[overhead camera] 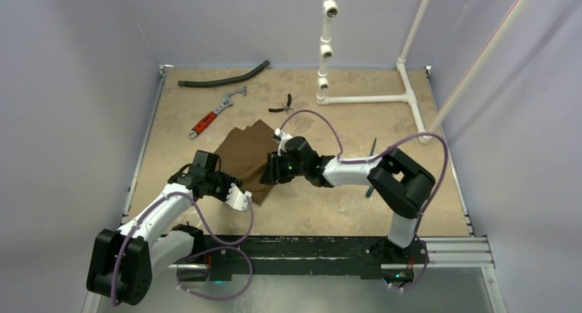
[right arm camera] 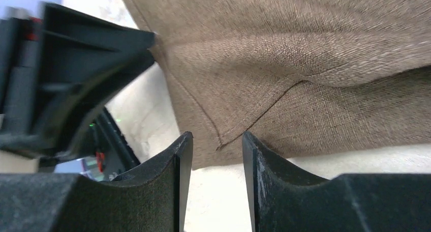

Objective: Fold the napkin into a case and place the utensils inside
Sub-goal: Fold the top corner of the square-folded napkin at the center of the board.

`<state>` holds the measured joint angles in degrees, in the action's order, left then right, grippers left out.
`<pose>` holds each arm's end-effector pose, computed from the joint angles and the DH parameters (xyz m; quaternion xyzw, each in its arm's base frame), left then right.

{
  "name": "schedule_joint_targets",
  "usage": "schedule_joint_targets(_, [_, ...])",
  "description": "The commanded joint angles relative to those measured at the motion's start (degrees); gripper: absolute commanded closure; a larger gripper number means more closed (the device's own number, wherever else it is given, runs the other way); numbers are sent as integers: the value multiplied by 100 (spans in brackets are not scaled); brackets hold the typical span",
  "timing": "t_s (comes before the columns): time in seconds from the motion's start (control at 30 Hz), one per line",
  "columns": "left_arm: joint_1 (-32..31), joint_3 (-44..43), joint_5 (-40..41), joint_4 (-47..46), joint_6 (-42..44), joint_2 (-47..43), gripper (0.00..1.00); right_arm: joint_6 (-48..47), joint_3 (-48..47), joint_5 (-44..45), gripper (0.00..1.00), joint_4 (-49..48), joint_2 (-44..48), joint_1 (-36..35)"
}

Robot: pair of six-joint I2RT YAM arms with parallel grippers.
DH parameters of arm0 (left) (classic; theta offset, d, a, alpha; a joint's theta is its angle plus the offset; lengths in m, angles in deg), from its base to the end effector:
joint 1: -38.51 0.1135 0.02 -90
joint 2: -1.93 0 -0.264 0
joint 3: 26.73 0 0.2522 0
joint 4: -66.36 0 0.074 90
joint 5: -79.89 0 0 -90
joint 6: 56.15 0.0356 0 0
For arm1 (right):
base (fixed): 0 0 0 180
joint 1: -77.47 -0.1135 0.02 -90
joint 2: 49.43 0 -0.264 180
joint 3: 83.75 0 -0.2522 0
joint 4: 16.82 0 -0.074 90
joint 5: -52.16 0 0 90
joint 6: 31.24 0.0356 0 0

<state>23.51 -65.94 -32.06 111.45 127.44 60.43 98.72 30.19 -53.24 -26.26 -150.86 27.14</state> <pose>0.1573 -0.0559 0.1588 0.8020 0.5244 -0.0058 0.2860 0.2324 0.2950 0.1789 -0.1467 0.8302 0.4527 0.2902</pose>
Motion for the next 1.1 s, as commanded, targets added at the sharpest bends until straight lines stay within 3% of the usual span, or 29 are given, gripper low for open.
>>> schedule_joint_targets(0.0, [41,-436,-258,140,-397,-153,68,-200,-469,301,56,134,-332,-131])
schedule_joint_targets(0.2, [106,-690,-78,48,-1100,-16,68,-367,-734,408,62,258,-599,-403])
schedule_joint_targets(0.37, [308,-1044,184,-146,-1859,774,68,-481,-775,651,64,468,-692,-529])
schedule_joint_targets(0.6, [838,-1520,810,-164,-2107,1812,73,-718,-850,995,88,712,-725,-775])
schedule_joint_targets(0.77, [1040,-1562,875,-257,-2222,1855,74,-886,-859,845,99,675,-492,-961])
schedule_joint_targets(0.97, [1087,-1469,611,-361,-2298,1772,75,-1046,-655,645,99,1183,111,-770])
schedule_joint_targets(1.07, [1081,-1439,618,-438,-2275,1788,75,-700,-282,346,73,1028,770,56])
